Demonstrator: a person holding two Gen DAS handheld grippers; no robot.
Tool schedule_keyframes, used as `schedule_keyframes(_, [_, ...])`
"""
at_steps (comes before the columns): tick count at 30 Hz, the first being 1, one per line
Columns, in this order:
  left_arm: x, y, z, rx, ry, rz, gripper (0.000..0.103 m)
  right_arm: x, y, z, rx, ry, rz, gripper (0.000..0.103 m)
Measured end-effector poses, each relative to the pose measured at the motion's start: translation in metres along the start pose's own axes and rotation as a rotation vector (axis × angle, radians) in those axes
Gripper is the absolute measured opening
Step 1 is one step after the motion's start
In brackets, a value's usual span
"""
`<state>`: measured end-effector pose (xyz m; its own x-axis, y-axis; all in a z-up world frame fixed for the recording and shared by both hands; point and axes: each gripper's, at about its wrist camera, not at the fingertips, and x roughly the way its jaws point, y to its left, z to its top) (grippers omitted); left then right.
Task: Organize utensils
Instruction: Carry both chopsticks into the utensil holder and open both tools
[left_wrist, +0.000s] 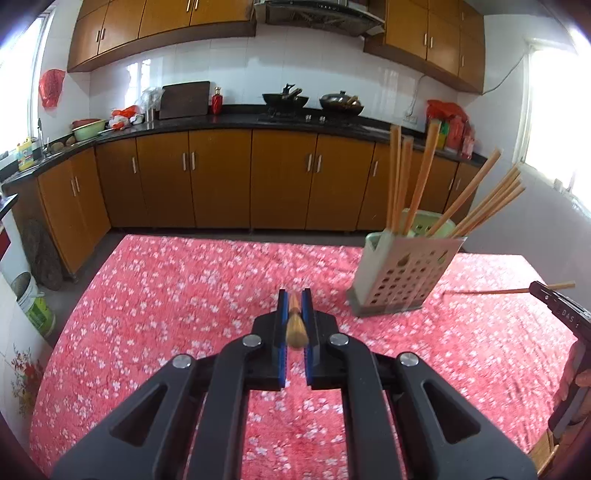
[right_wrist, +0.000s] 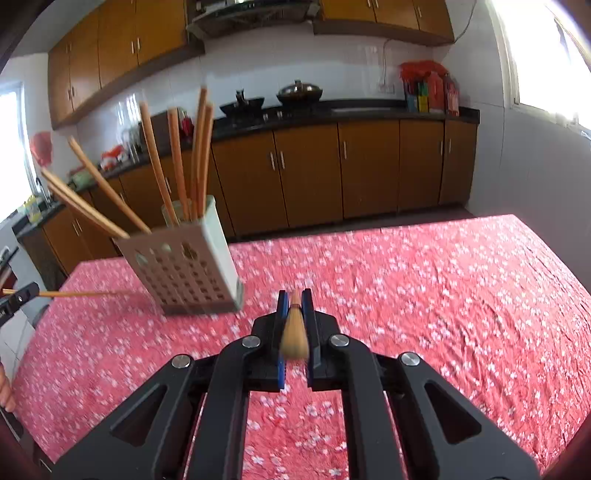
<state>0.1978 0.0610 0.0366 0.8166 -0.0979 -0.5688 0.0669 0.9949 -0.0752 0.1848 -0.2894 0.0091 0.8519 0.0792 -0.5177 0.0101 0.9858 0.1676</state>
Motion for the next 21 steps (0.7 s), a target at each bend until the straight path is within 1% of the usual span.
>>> schedule_keyframes(4, [-0.010, -0.001, 0.012, -0.003, -0.024, -0.027, 0.008, -0.011, 0.001, 0.011, 0.000, -0.034, 0.013, 0.008])
schedule_keyframes(11, [-0.031, -0.015, 0.031, 0.016, -0.068, -0.083, 0.008, -0.034, 0.013, 0.031, -0.003, -0.099, 0.054, 0.008])
schedule_keyframes(17, [-0.053, -0.037, 0.051, 0.041, -0.129, -0.125, 0.007, -0.053, 0.023, 0.047, -0.004, -0.168, 0.112, 0.008])
schedule_keyframes(21, [-0.070, -0.053, 0.071, 0.038, -0.199, -0.155, 0.007, -0.073, 0.033, 0.065, -0.003, -0.244, 0.163, 0.008])
